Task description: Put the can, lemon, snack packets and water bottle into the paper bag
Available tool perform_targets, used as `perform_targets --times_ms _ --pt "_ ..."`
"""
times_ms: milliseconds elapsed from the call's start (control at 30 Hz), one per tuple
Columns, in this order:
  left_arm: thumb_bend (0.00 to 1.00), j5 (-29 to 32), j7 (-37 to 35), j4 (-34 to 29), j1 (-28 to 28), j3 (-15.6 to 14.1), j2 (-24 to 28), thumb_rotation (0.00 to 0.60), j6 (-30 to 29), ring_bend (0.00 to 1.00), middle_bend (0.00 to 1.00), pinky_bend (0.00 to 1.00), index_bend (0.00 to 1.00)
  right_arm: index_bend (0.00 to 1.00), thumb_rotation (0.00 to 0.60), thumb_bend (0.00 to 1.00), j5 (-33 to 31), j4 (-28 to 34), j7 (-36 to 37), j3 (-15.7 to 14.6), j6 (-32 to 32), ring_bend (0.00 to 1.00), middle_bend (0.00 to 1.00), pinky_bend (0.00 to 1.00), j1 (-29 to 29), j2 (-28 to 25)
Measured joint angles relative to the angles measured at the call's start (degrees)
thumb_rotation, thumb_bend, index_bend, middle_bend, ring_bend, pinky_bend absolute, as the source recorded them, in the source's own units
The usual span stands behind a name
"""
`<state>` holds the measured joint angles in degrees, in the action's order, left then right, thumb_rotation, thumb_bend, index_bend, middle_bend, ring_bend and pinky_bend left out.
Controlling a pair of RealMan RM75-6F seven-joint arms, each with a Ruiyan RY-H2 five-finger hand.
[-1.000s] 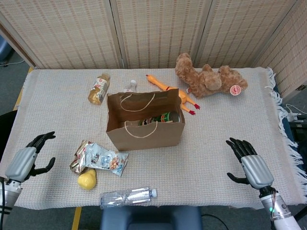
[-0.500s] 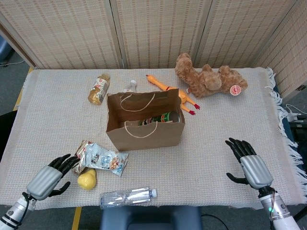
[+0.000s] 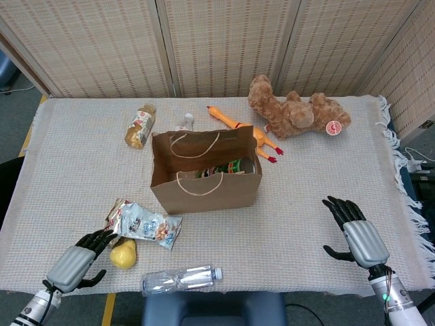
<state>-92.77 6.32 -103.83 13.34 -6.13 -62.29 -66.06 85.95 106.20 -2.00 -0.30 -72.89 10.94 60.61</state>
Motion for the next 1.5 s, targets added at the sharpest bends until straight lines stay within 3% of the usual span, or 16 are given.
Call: perform_targets --times_ms 300,700,900,1100,1500 --pt "0.36 3.52 3.28 -2.45 -0.35 -0.08 -3.12 0.600 1.11 0.00 0.00 0.10 0.00 0.00 0.600 0.12 -0.11 -0.01 -0.16 -0.11 0.65 0.00 0.00 0.00 0.30 0.15" --pt "0.36 8.91 7.49 -0.64 0.71 1.64 -6.60 0.600 2.85 0.00 0.00 0.10 0.00 0.00 0.600 0.12 0.35 0.10 0.01 -0.09 0.70 0.00 0.00 0.00 0.48 0.20" --pt "0.36 12.57 8.94 0.72 1.39 2.37 -7.77 0.600 3.78 0.00 0.00 0.10 0.00 0.00 0.600 0.12 5.36 2.63 2.70 -0.06 -4.91 0.00 0.00 0.00 -0.82 -1.81" --pt "0.36 13.04 10.19 0.34 1.44 1.82 -7.82 0.600 3.62 0.00 0.00 0.10 0.00 0.00 0.600 0.12 9.80 5.90 3.39 -0.94 -8.83 0.00 0.00 0.00 -2.84 -4.86" --pt "0.36 7.88 8.59 -3.20 0.50 -1.01 -6.43 0.600 1.63 0.00 0.00 0.11 0.00 0.00 0.600 0.12 8.25 5.80 3.84 -0.76 -7.70 0.00 0.00 0.00 -2.70 -4.86"
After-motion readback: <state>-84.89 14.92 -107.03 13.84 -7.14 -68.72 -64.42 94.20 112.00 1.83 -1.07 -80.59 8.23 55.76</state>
